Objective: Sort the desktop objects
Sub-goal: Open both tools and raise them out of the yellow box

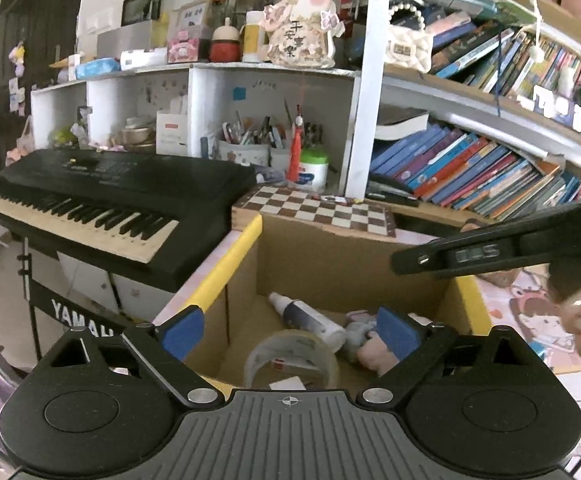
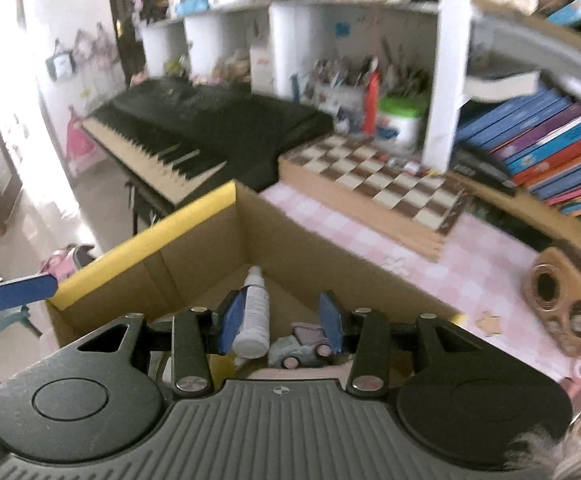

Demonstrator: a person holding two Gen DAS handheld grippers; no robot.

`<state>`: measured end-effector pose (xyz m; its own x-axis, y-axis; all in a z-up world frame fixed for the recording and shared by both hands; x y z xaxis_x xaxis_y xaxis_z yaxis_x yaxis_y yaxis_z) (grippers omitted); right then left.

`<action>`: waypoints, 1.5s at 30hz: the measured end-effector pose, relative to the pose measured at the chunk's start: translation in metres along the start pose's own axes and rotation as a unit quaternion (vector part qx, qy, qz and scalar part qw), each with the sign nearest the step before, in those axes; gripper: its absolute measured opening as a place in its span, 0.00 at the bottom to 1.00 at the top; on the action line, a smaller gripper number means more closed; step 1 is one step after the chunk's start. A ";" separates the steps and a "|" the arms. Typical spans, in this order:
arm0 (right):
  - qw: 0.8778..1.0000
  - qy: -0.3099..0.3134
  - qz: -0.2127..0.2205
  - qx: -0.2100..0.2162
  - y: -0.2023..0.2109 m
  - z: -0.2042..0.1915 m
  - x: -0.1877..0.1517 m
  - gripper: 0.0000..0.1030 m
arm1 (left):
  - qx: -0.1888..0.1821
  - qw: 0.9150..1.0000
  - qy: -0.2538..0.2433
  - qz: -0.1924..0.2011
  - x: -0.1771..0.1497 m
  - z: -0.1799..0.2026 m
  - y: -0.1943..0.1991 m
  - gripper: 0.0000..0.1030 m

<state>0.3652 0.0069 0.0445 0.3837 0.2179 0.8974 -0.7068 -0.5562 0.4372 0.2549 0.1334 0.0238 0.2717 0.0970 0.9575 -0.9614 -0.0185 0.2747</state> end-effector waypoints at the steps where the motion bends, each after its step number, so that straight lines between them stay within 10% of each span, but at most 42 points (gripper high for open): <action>1: 1.000 0.002 0.012 -0.007 0.011 0.000 0.001 0.40 | -0.003 1.000 0.003 0.000 0.000 0.000 0.002 0.93; 25: 0.967 -0.082 0.122 -0.206 0.191 -0.012 -0.071 0.42 | -0.017 0.999 0.016 0.042 -0.009 -0.005 0.110 0.93; 45: 0.971 -0.057 0.074 -0.221 0.253 -0.098 -0.165 0.46 | -0.053 0.998 -0.036 -0.007 -0.070 0.007 0.187 0.93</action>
<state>0.0644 -0.0911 0.0131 0.3036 0.0579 0.9510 -0.9354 -0.1716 0.3091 0.0568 0.1161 0.0082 0.2832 0.0257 0.9587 -0.9560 0.0871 0.2801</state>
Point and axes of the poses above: each gripper's, at about its wrist camera, not at the fingertips, and y roughly against the way its jaws point, z to its right, x to its top, the point moved 3 cm from there along -y, roughly the way its jaws point, and after that the axes turned 14 degrees about z, right-handed, at the moved point
